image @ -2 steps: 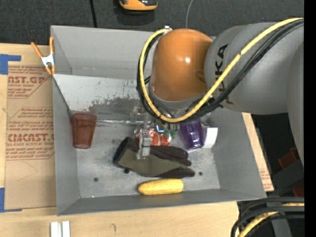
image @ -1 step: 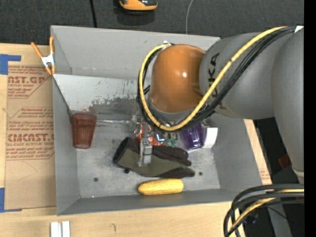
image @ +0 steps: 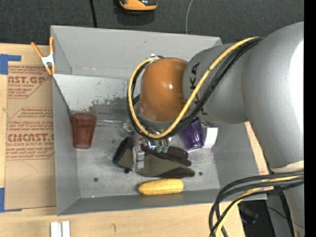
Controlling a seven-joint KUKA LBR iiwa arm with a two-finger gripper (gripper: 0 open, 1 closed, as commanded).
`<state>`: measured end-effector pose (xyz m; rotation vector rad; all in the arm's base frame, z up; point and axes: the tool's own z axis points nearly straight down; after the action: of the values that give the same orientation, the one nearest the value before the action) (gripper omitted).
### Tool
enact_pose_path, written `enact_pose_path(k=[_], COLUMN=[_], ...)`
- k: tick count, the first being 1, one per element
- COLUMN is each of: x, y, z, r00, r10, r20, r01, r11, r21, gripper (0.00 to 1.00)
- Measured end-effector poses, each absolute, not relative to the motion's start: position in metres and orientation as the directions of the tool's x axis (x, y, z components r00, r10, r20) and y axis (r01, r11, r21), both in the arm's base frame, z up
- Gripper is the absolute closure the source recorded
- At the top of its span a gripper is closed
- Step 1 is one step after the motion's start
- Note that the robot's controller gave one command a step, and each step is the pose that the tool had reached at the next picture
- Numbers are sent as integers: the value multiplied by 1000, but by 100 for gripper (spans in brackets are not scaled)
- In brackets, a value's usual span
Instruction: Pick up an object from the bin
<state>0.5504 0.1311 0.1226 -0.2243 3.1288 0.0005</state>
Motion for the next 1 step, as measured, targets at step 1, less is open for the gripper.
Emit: enact_pose_path(k=[1], x=[555], y=[87], z=[86], r00=[-982], r10=[-187], r20=[0], r01=[-187], r11=[982], r21=[1], gripper=[100])
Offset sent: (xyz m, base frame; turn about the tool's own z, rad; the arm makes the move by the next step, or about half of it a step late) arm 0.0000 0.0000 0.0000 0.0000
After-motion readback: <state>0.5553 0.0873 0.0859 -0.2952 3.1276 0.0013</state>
